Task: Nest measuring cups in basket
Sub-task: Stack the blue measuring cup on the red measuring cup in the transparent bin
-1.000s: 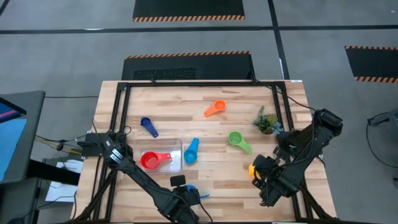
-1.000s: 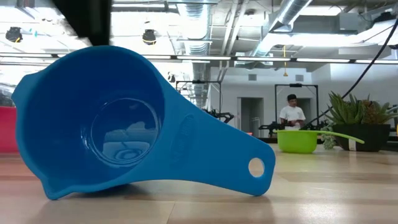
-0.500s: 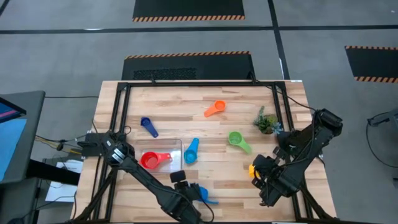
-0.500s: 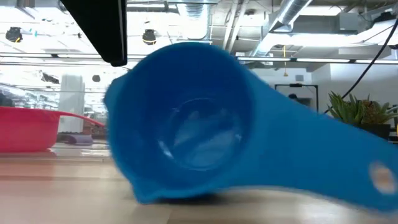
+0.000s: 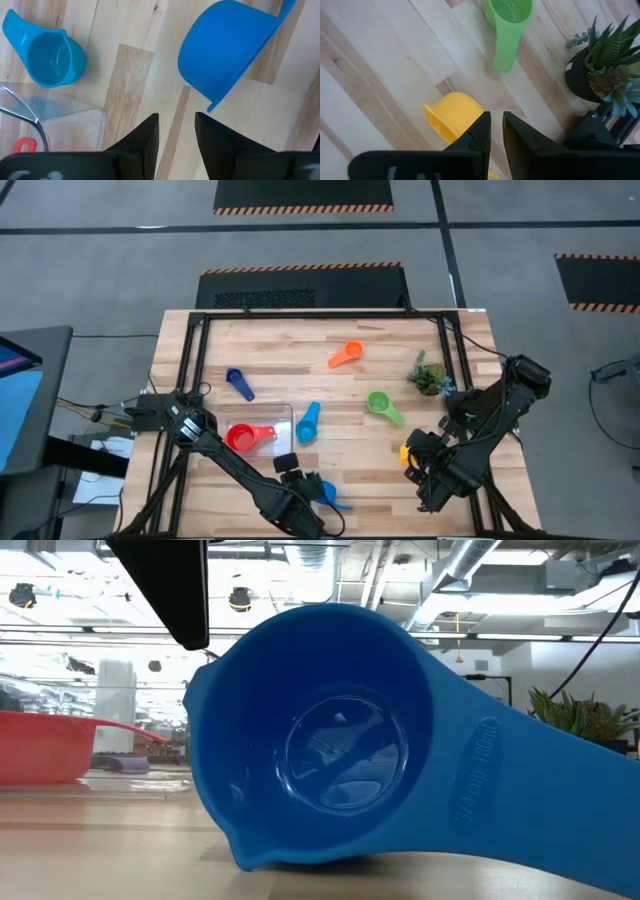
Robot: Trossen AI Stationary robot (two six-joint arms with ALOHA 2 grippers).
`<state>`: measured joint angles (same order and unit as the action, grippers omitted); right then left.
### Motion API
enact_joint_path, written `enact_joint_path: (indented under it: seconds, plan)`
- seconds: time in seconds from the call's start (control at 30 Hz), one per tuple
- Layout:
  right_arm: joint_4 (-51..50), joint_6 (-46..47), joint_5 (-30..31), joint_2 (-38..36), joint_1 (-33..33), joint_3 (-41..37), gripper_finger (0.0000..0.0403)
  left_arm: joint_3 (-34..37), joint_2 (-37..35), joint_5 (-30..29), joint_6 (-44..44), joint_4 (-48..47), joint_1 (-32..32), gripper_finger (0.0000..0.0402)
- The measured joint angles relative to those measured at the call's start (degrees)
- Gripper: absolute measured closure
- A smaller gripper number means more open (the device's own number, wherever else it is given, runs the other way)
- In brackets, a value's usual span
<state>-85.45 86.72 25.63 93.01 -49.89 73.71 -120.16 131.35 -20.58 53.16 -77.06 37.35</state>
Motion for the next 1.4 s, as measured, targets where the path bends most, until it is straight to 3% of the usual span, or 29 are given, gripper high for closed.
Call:
enact_joint_path:
  seconds: [0.53, 1.0, 1.4]
  plan:
    - [0.9, -2.6, 0.0, 0.0, 0.0, 0.0, 0.0331, 0.0, 0.0, -0.6, 2.1, 0.2, -0.1, 0.0285]
    - [0.9, -3.2, 0.0, 0.0, 0.0, 0.0, 0.0331, 0.0, 0.0, -1.0, -3.4, 1.7, -0.2, 0.0285]
    - [1.2, -3.2, -0.3, 0.0, 0.0, 0.0, 0.0331, 0.0, 0.0, -6.4, -5.1, 2.6, -0.3, 0.0285]
